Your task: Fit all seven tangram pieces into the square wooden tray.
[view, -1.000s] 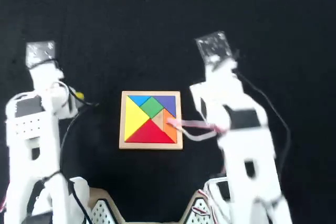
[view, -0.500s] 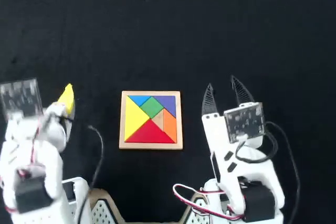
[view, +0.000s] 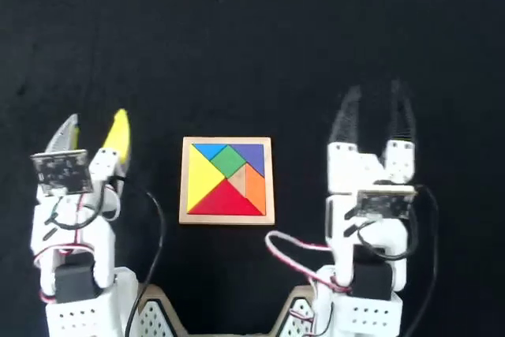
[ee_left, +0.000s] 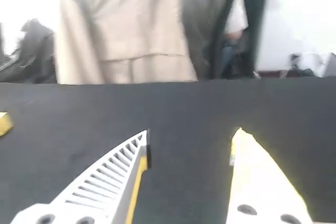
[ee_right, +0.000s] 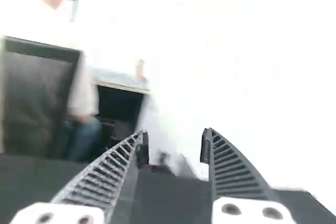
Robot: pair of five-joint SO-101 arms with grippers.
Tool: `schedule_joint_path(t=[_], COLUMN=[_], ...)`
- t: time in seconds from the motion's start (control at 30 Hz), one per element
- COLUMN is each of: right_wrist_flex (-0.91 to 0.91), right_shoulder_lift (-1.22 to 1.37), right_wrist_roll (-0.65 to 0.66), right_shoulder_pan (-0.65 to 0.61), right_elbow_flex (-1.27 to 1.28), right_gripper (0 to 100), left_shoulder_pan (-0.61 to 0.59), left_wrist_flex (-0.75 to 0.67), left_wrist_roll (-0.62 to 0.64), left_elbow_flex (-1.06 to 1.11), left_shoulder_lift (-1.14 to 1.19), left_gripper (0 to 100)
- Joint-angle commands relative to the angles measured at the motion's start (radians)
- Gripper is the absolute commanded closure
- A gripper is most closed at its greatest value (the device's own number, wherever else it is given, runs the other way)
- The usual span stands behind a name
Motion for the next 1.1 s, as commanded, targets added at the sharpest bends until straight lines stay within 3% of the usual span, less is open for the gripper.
schedule_joint_path(t=[0.0, 0.13, 0.23, 0.4, 0.6, 0.87, 1.07], right_wrist_flex=[0.000, 0.080, 0.244, 0.502, 0.720, 1.000, 1.048], right_shoulder_lift=[0.013, 0.004, -0.007, -0.007, -0.007, -0.007, -0.001], right_wrist_roll=[-0.020, -0.140, -0.164, -0.164, -0.166, -0.173, -0.167], right_shoulder_pan=[0.110, 0.123, 0.081, -0.049, -0.068, -0.075, -0.175], right_elbow_flex=[0.050, 0.153, 0.147, 0.148, 0.150, 0.150, 0.150], right_gripper=[82.2, 82.2, 82.2, 81.9, 81.9, 82.0, 82.2], left_shoulder_pan=[0.076, 0.065, 0.031, 0.016, 0.015, 0.016, 0.015], left_wrist_flex=[-0.028, -0.032, -0.008, 0.196, 0.417, 0.667, 0.675], left_wrist_roll=[0.009, 0.009, 0.009, 0.014, 0.118, 0.032, 0.031], left_elbow_flex=[0.077, 0.219, 0.259, 0.257, 0.257, 0.255, 0.255], left_shoulder_lift=[-0.006, -0.006, 0.003, -0.031, -0.066, -0.066, -0.066], left_gripper=[74, 74, 74, 74, 74, 74, 74])
